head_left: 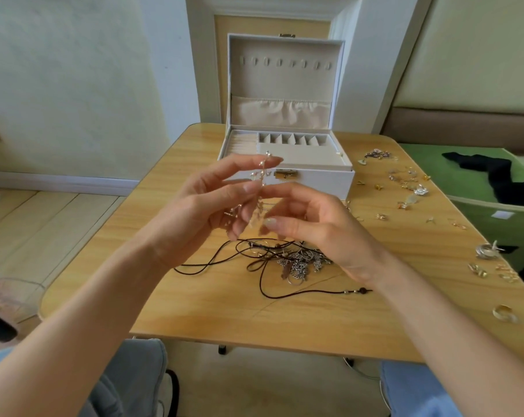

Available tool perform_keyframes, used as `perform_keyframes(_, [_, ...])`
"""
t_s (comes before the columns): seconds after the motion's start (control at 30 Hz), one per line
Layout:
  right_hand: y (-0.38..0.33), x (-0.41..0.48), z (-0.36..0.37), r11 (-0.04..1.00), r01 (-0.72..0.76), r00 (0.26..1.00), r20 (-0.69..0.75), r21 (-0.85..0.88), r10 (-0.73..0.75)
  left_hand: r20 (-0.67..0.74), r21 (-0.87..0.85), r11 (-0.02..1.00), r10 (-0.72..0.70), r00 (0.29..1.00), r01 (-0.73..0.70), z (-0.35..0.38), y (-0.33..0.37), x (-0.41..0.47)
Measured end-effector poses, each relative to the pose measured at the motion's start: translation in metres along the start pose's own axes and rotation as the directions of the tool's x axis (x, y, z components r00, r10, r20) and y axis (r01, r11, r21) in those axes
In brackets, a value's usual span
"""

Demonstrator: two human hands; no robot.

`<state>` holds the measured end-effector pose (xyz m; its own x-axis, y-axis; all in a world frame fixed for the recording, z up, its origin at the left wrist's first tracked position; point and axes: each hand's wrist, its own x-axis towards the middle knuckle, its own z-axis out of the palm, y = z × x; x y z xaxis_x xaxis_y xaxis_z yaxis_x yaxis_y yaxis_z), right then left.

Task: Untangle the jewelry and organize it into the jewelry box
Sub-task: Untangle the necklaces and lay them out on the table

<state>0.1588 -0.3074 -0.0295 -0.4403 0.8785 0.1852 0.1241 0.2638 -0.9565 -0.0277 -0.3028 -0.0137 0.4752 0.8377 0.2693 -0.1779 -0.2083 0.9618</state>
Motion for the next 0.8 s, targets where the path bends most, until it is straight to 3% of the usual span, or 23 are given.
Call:
perform_keyframes(0.17, [0.001,0.001,-0.001,0.999,0.040,0.997,-0.068,0.025,-0.039,0.065,-0.071,0.996,-0.042,0.997,0.046,0.001,-0.002,0.001])
perform_keyframes(0.33, [-0.004,-0.001,-0.006,0.940,0.011,1.000,0.005,0.341,-0.013,0.040,-0.002,0.998,-0.060,0.997,0.060,0.003,-0.003,0.002])
perform_keyframes(0.43, [-0.003,0.000,-0.005,0.968,0.004,1.000,0.004,0.252,-0.005,0.022,0.109,0.993,-0.042,0.999,0.039,0.007,-0.002,0.002])
perform_keyframes(0.53, [-0.004,0.001,-0.007,0.986,0.022,0.998,-0.065,0.163,-0.012,-0.025,0.154,0.988,-0.006,1.000,0.010,0.009,-0.002,0.003])
perform_keyframes(0.7, [-0.006,0.001,-0.013,0.938,0.102,0.990,-0.125,0.332,-0.064,-0.148,0.343,0.938,0.106,0.983,-0.049,0.013,-0.004,0.008])
perform_keyframes(0.8, [-0.008,0.002,-0.010,0.898,0.111,0.990,-0.123,0.426,-0.064,-0.216,0.258,0.965,0.110,0.970,-0.052,0.019,-0.007,0.010])
